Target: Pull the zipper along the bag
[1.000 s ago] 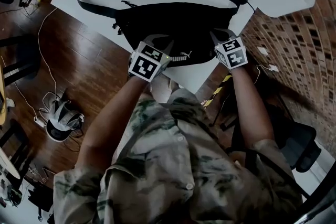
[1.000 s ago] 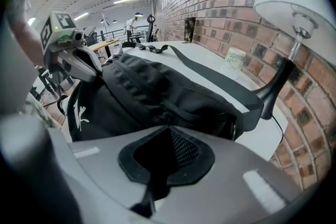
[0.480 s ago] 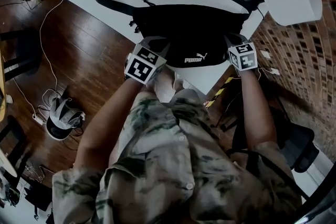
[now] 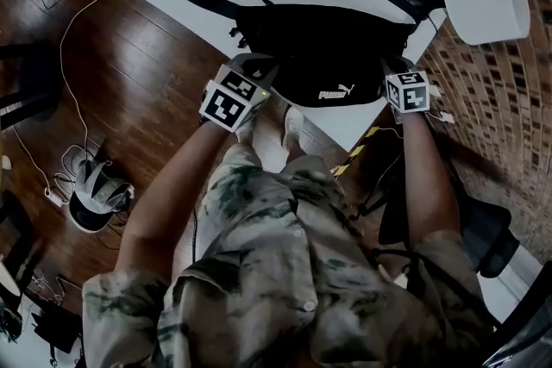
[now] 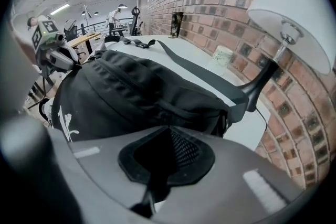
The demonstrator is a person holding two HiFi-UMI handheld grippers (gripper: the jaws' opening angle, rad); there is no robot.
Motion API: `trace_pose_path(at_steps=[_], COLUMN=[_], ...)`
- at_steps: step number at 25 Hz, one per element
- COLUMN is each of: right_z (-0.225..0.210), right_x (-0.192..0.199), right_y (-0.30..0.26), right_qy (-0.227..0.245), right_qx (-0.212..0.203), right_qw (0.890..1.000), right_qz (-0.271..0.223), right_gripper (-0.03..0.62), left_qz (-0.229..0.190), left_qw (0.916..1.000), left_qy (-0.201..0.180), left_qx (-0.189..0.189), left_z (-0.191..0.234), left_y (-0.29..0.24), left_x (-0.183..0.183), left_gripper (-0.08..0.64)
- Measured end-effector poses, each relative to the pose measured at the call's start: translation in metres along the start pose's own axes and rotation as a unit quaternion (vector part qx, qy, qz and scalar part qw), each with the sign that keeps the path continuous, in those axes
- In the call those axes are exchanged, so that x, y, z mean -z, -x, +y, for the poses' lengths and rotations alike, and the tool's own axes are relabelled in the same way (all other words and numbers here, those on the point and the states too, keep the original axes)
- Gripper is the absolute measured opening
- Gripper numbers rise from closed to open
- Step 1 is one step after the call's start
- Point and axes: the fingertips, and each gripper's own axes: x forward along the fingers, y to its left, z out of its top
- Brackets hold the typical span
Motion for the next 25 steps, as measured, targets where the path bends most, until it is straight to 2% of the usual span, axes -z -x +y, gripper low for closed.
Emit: trace_pose_path(at_steps=[5,6,7,10,13,19,25], right_z=[0.004,0.010,0.018,0.045,0.077,0.134,0.182], right_x=[-0.002,-0.005,-0.007,-0.006,0.016,0.098,0.188], right_y=[0.030,0.041,0.053,0.095,0.135,0.219,0.312], right_qy=[-0.001,-0.004,-0.008,-0.016,-0.025,-0.021,-0.007], right_qx=[0.024,0.021,0.018,0.006,-0.012,-0.043,-0.057], right_qw=[0.999,0.998,0.997,0.992,0.986,0.975,0.964], right_qz=[-0.048,-0.062,-0.078,-0.123,-0.162,-0.217,-0.258], right_gripper=[0.013,0.050,0.060,0.058,0.048,0.046,0.035], left_qz=[-0.019,-0.024,-0.029,-0.045,-0.053,-0.093,-0.143], left_qw=[0.9995,0.9991,0.9986,0.9964,0.9944,0.9879,0.9790], left_qy=[-0.018,-0.023,-0.026,-0.031,-0.031,-0.041,-0.038], left_qx=[-0.018,-0.026,-0.036,-0.065,-0.086,-0.118,-0.140], left_z=[-0.002,-0.002,-0.002,-0.007,-0.030,-0.129,-0.282], left_y=[0.008,0.013,0.020,0.045,0.075,0.143,0.223], left_x=[-0.002,-0.001,-0.001,0.001,0.010,0.041,0.078], left_gripper=[0.054,0.057,0.057,0.057,0.057,0.055,0.054])
